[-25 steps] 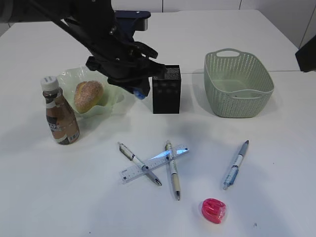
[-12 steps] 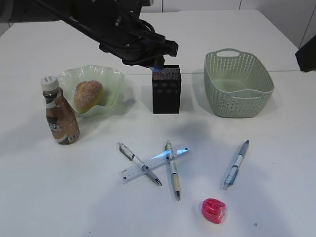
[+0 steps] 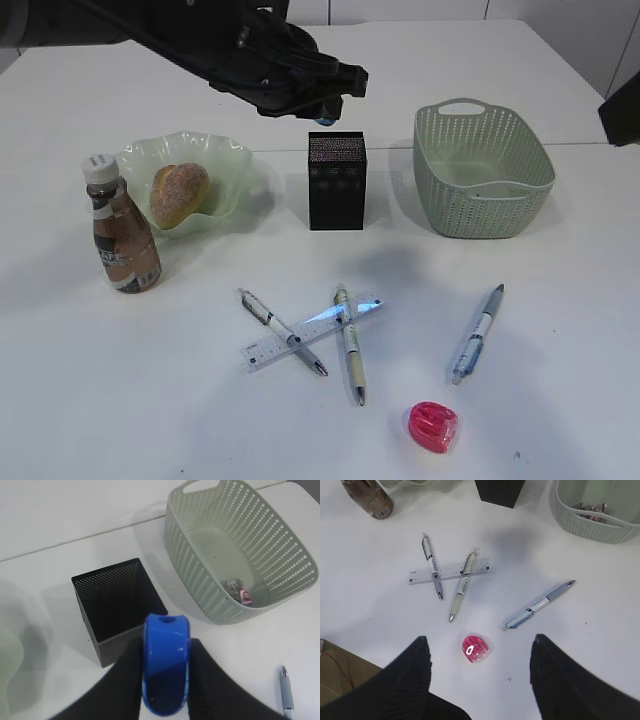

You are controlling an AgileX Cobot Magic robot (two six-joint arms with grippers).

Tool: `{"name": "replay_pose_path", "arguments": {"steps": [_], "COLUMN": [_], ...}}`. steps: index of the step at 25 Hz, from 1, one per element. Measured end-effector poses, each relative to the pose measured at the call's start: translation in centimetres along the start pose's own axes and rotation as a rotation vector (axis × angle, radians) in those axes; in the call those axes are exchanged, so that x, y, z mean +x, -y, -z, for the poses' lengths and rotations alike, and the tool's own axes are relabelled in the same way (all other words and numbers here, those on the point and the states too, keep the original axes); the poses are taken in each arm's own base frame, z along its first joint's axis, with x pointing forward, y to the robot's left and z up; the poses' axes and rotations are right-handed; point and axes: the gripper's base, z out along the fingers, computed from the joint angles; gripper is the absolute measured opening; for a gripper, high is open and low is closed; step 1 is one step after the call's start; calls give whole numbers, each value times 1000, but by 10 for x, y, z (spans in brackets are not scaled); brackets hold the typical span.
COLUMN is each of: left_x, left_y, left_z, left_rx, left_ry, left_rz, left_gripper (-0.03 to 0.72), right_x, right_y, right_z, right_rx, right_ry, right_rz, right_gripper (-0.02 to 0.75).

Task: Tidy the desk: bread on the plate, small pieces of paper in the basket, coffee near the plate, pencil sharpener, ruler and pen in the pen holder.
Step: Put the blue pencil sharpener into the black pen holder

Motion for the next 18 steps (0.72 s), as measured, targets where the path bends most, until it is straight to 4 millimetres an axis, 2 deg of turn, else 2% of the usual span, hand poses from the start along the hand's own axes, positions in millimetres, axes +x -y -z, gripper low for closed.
{"name": "replay_pose_path", "arguments": {"steps": [18], "left_x": [5], "left_y": [-1], "left_z": [-15], "left_rx": [4], "left_ry": [22], "left_rz": [-11], "left_gripper": [149], "right_x": [-1], "right_y": [0], "right_z": [0], "right_rx": [1], "right_ry": [6], "right_rz": [6], "right_gripper": [493]}}
